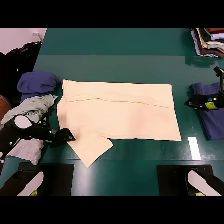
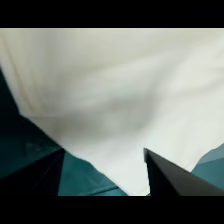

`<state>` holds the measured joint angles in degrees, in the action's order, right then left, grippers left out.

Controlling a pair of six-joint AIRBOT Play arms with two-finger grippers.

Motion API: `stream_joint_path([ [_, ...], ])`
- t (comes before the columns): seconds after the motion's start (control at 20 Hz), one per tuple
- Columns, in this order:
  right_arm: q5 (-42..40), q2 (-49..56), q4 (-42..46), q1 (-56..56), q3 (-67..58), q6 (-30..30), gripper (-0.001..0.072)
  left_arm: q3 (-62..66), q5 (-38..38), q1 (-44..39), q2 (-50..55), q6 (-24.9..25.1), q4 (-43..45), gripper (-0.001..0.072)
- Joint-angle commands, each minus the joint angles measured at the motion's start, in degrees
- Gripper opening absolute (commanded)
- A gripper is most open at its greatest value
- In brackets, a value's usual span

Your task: Fold the shirts.

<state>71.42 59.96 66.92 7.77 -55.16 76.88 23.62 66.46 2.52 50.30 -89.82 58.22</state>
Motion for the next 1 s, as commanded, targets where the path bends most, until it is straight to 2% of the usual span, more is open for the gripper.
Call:
stream_joint_path([
  [0.0,1.6,0.0,0.0,-0.9,0.0,0.0,0.0339,-0.3,-2.8,0.0,-0.1,0.3,-3.1,0.0607],
  [0.05,2.3,0.0,0.1,-0.8,0.0,0.0,0.0339,-0.4,-3.0,0.0,-0.1,0.3,-3.1,0.0607],
  [0.1,2.8,0.0,0.0,-0.3,0.0,0.0,0.0339,-0.3,-3.0,0.0,-0.1,0.3,-3.1,0.0552],
  [0.15,3.4,0.0,0.0,0.3,0.0,0.0,0.0339,-0.3,-2.9,0.0,-0.1,0.9,-3.2,0.0367],
  [0.2,4.1,0.0,0.0,1.0,0.0,0.0,0.0339,-0.3,-2.8,0.0,-0.1,1.8,-3.2,0.0275],
  [0.25,5.0,0.0,0.1,1.6,0.0,0.0,0.0339,-0.3,-2.4,0.0,-0.1,1.8,-3.2,0.0214],
  [0.3,6.2,0.0,0.3,2.6,0.0,0.0,0.0339,-0.3,-1.8,0.0,-0.1,1.8,-3.3,0.0030],
  [0.45,11.1,-0.1,1.3,7.5,0.8,-0.2,0.0339,0.9,1.9,0.0,-0.4,5.3,-4.7,0.0026],
  [0.6,11.0,-2.2,3.6,14.1,8.3,-0.5,0.0357,3.0,3.8,0.0,-1.7,6.6,-4.8,0.0026],
  [0.65,10.9,-2.4,3.6,16.0,11.4,-0.5,0.0479,3.5,3.8,0.0,-1.7,7.1,-4.9,0.0027],
  [0.7,10.9,-2.4,3.5,17.7,14.7,-0.5,0.0531,3.9,3.7,0.0,-1.7,7.4,-4.9,0.0026],
  [0.8,8.8,-2.4,2.9,19.8,20.6,-0.5,0.0496,4.0,3.3,0.0,-1.7,7.4,-5.0,0.0027],
  [0.85,7.5,-2.4,2.1,20.2,22.8,-0.7,0.0426,4.0,3.1,0.0,-1.7,7.4,-5.0,0.0027],
  [0.95,5.5,-2.4,-1.7,20.7,26.0,-2.4,0.0426,4.0,3.0,0.0,-1.7,7.4,-5.0,0.0027],
])
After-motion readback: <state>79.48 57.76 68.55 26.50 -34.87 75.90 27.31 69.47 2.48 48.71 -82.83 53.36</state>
